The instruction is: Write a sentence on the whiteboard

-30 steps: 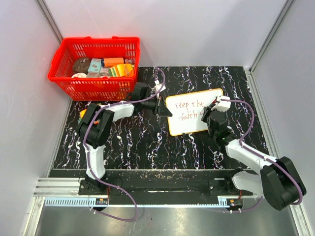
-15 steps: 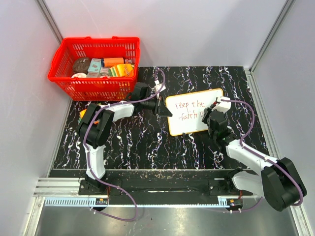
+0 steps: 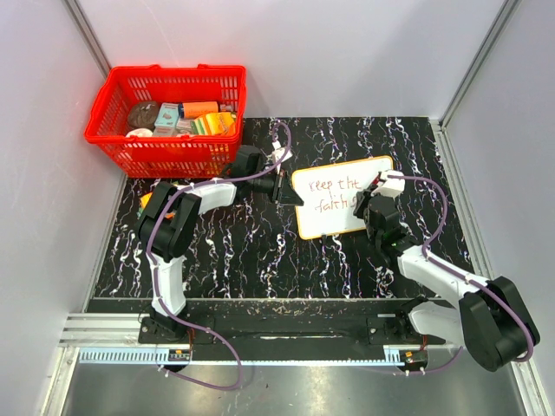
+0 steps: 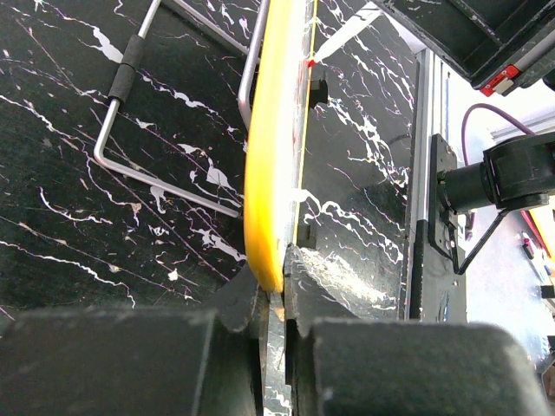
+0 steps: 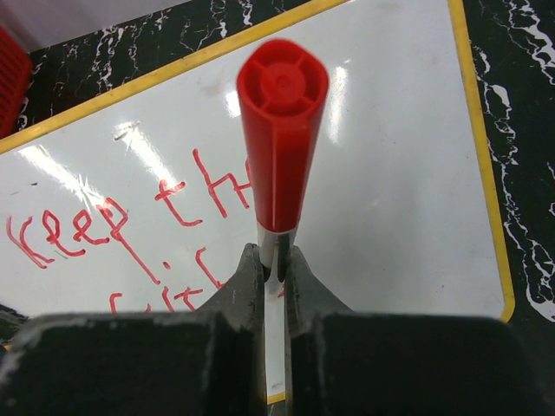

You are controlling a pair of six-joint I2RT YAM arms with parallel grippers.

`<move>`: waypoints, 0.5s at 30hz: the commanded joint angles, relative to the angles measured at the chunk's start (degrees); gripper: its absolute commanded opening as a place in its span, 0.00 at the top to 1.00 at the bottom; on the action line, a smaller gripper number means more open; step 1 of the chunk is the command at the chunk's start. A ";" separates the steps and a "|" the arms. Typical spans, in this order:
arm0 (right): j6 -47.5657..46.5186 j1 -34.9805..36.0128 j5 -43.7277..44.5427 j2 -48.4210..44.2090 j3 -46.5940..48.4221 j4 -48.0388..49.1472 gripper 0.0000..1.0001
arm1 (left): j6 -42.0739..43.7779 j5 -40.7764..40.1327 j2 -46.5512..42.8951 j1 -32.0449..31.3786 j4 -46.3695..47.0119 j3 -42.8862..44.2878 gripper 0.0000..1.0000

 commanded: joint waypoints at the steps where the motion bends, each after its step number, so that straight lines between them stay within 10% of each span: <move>1: 1.61 0.26 -2.55 -0.98 0.29 1.56 1.00 | 8.84 -5.22 3.14 -1.56 -5.91 -2.12 1.00; 15: -3.40 0.26 1.66 -9.16 1.95 -1.86 1.00 | 8.84 -5.14 3.23 -1.64 -5.91 -2.12 1.00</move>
